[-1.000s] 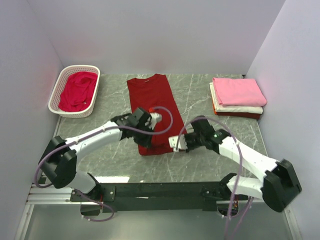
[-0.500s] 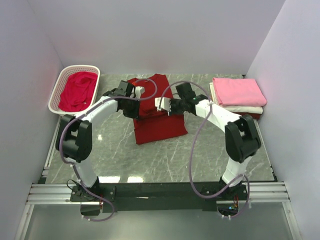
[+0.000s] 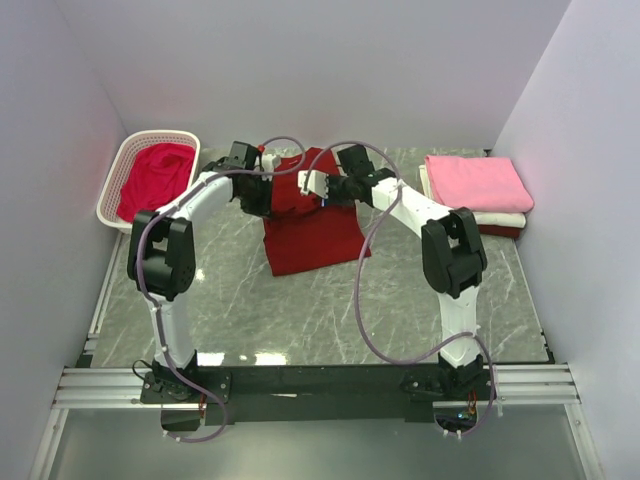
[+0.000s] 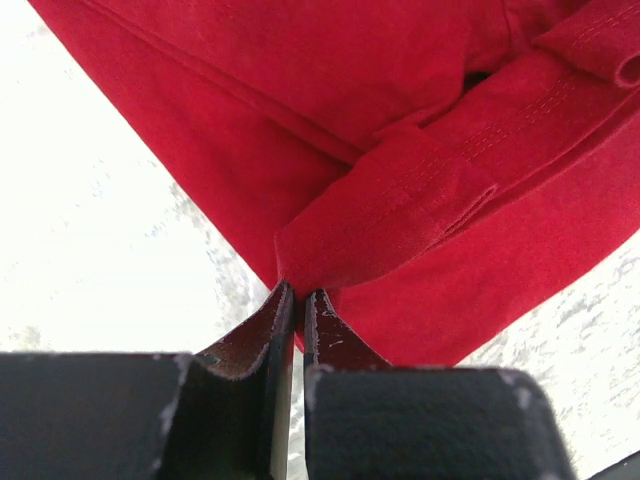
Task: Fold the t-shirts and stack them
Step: Fold the tshirt
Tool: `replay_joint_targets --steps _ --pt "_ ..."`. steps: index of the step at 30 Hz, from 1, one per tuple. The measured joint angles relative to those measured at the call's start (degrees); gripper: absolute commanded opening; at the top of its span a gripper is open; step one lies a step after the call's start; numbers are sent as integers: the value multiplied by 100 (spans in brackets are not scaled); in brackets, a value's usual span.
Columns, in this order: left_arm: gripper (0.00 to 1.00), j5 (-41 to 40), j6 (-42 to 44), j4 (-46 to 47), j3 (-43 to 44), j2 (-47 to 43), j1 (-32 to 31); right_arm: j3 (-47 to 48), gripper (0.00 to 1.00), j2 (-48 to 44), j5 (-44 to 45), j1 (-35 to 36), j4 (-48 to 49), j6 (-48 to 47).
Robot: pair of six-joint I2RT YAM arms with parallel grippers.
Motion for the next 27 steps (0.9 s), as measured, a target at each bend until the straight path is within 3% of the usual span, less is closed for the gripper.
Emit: replay_joint_targets --steps 15,17,18,19,21,22,27 --pt "5 168 79 -118 522 638 153 732 2 636 284 -26 -232 153" --pt "19 136 68 -129 634 688 160 765 19 695 337 -33 -179 236" --pt "42 92 52 -142 719 708 164 767 33 719 404 -33 -120 310" --pt "53 22 50 -144 785 713 164 767 63 752 474 -35 -48 413" --pt "71 -243 -13 -155 938 715 166 748 66 791 658 -37 199 566" --pt "75 -424 -52 -105 999 693 168 686 67 791 776 -39 396 662" --pt "81 -1460 -42 527 367 -142 199 264 68 614 925 -164 992 1257"
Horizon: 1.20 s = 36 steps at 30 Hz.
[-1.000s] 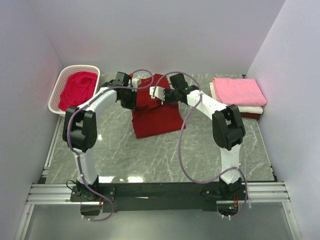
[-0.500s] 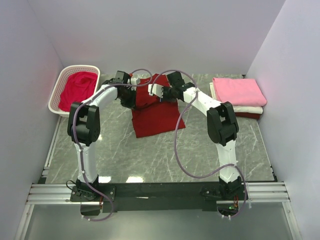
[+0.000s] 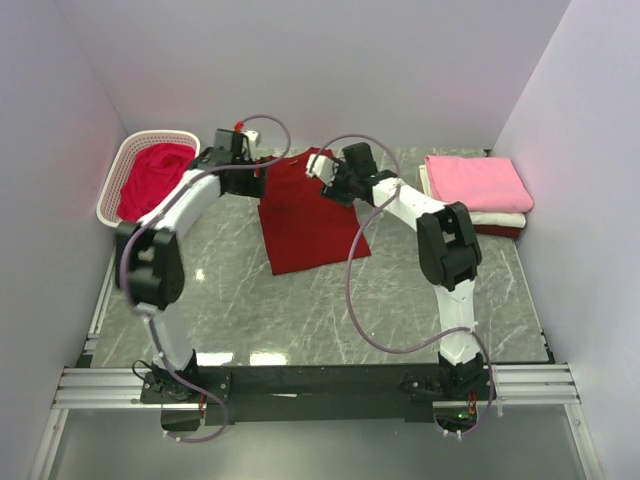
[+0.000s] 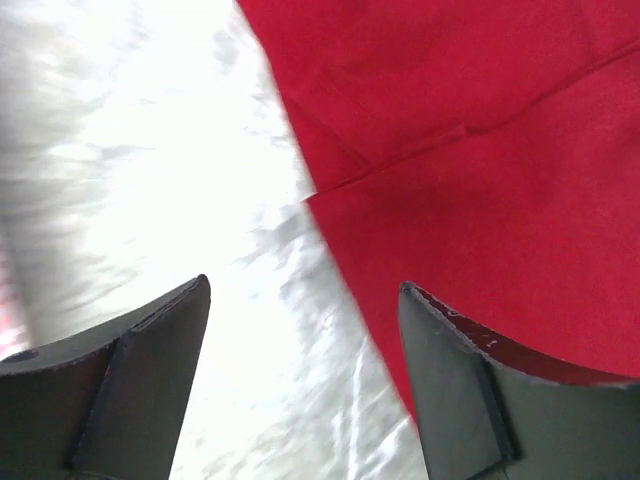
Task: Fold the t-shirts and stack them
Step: Fold the tshirt
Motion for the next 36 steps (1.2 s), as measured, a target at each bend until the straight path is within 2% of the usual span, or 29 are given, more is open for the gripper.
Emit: replay_joint_targets --steps 2,4,8,12,16,18,28,36 --pt "81 -94 184 304 -570 -776 33 -133 68 -210 -407 -184 -118 111" --pt "81 162 527 861 -1305 -1714 55 -337 70 -557 -979 -433 -365 -44" --pt "82 1016 1517 1849 -3001 -3624 -186 -1392 74 -1917 -2199 -990 -1292 -1510" --pt "81 1611 2769 2208 -4404 -4409 -984 -2579 76 -2931 -2675 -940 -1720 -2728" --pt "79 1685 3550 2015 -5211 -4022 -1650 -3381 76 -2964 -2837 -662 -1939 -3261" --pt "77 1591 3777 1923 -5431 -3764 -1821 -3473 76 -2905 -2826 -643 -1963 -3296" --pt "71 876 4341 2308 -5296 -2590 -2015 -3589 76 -2863 -2540 -422 -1561 -3305" --pt "63 448 4474 2857 -5178 -2267 -2020 -3856 76 -2656 -2059 -138 -1132 -3388"
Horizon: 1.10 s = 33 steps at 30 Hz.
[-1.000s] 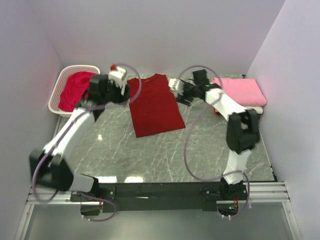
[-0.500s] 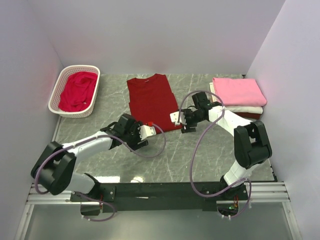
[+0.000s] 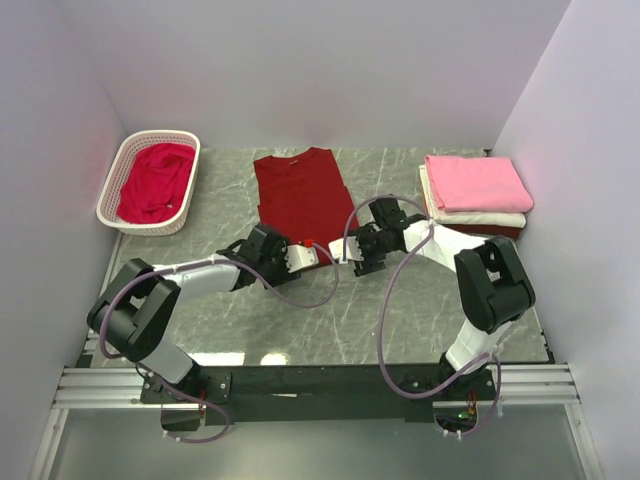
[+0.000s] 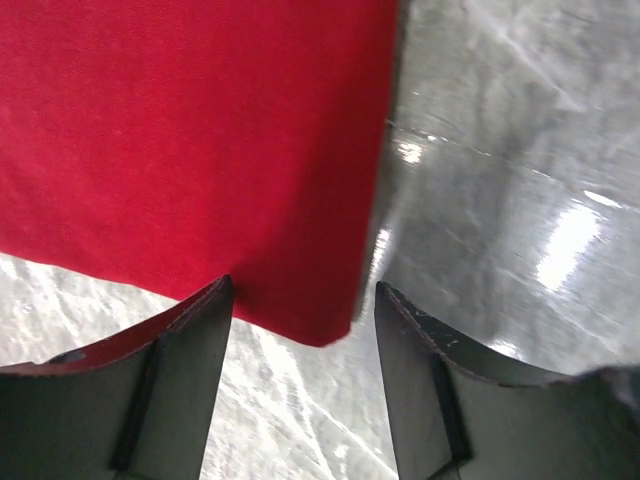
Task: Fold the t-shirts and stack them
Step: Fold the tshirt
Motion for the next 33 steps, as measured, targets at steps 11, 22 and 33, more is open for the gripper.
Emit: replay_joint_targets --steps 11,22,33 --pt "39 -291 66 372 -61 118 83 328 67 629 544 122 667 330" --pt "1 -170 155 487 -92 219 179 634 0 949 789 157 531 553" --pt "0 905 -101 -623 -249 -951 -221 -678 0 -723 352 157 -437 402"
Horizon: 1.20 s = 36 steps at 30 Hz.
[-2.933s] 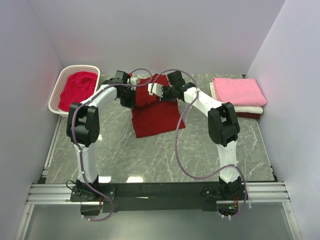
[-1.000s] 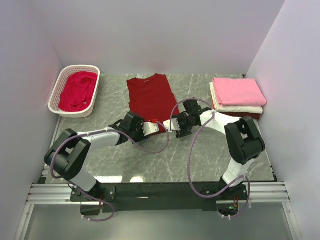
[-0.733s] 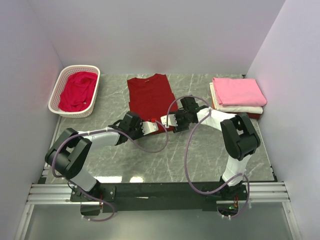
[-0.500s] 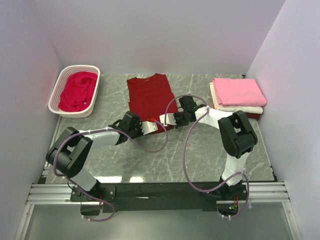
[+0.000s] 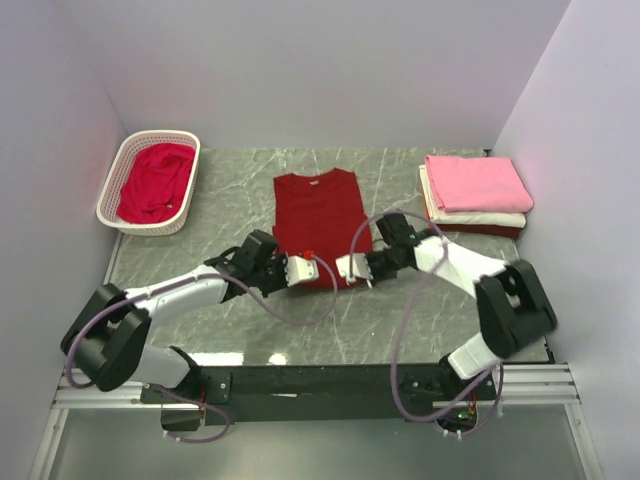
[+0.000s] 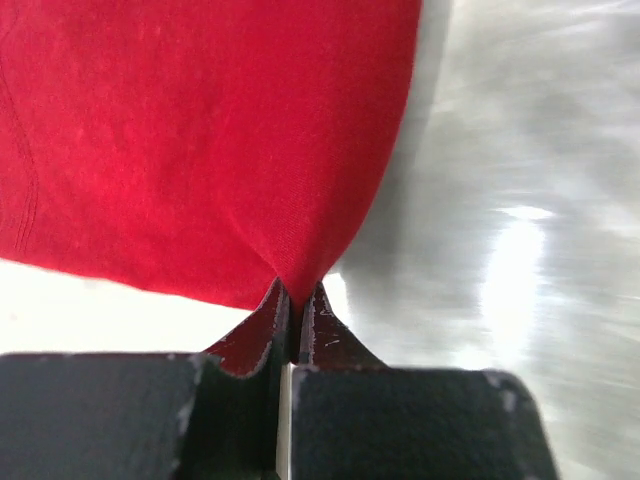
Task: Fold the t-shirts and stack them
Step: Fold the tshirt
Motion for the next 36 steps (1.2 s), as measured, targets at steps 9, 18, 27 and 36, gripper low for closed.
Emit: replay_joint_targets --steps 9,18,27,36 --pt "0 758 -682 -935 -256 -977 -1182 -1493 0 -2590 -590 24 -1447 190" --pt "0 953 -348 -907 883 -382 -48 201 0 -1899 -605 -437 -1401 1292" --pt "0 1158 -227 -496 2940 2107 1283 2603 0 662 -243 -844 -774 2365" --pt "0 1154 -544 -2 3740 3250 1659 4135 0 2288 286 -1029 -417 3239"
